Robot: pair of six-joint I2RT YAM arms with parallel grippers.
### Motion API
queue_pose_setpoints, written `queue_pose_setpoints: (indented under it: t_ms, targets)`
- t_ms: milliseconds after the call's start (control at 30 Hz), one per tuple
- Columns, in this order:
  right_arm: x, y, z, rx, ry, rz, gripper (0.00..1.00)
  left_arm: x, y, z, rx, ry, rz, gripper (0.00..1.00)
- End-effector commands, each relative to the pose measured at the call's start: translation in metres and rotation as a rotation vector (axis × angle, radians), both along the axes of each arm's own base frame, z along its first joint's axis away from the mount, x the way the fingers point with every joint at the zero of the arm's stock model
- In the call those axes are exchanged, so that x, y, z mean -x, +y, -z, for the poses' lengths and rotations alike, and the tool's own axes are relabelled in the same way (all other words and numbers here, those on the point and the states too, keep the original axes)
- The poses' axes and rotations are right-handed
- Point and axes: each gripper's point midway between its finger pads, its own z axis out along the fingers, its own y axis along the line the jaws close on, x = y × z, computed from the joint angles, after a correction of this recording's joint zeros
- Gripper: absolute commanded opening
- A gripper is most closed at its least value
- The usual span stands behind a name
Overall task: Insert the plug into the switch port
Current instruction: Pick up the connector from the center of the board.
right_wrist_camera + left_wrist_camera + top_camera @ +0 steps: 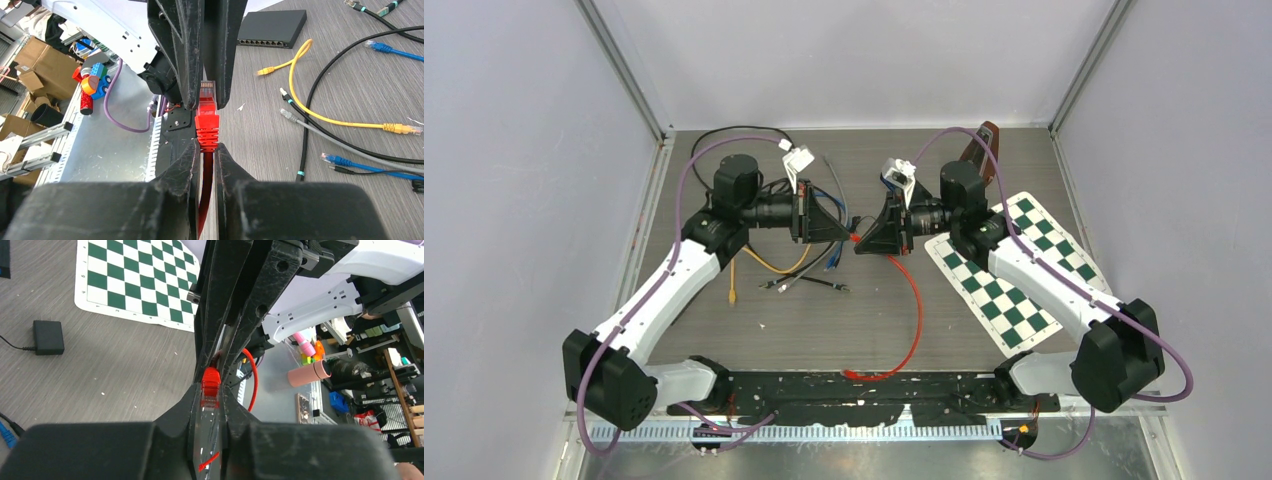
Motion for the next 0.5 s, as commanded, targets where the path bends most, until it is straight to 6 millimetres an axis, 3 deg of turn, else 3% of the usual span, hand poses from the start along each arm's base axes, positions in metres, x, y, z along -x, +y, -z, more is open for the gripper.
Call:
queue_pose_setpoints:
  t_ms: [0,100,167,233,300,333,467]
  targets:
    - [-0.004,0.004,-0.026,-0.043,-0.063,0.002,0.05,0.008,-0.003,-0.007,0.038,-0.001,0.036,0.03]
    - [-0.006,0.004,-0.028,-0.041,-0.073,0.015,0.06,0.008,0.0,-0.01,0.041,0.012,0.003,0.0]
    - [-0.013,0.003,-0.03,-0.029,-0.094,0.057,0.21,0.007,0.003,-0.008,0.026,0.036,-0.038,0.0]
    - [-0.026,-0.002,-0.031,-0.006,-0.145,0.149,0.51,-0.006,0.009,0.003,-0.037,0.111,-0.167,0.0]
    - [-0.04,-0.011,-0.035,0.01,-0.23,0.266,0.64,-0.015,0.019,0.018,-0.117,0.232,-0.292,0.0]
    - [-0.05,-0.019,-0.04,0.011,-0.297,0.347,0.66,-0.016,0.022,0.023,-0.131,0.307,-0.329,0.0]
    - [-0.055,-0.033,-0.061,-0.037,-0.576,0.478,0.68,-0.023,0.027,0.03,-0.068,0.513,-0.438,0.0]
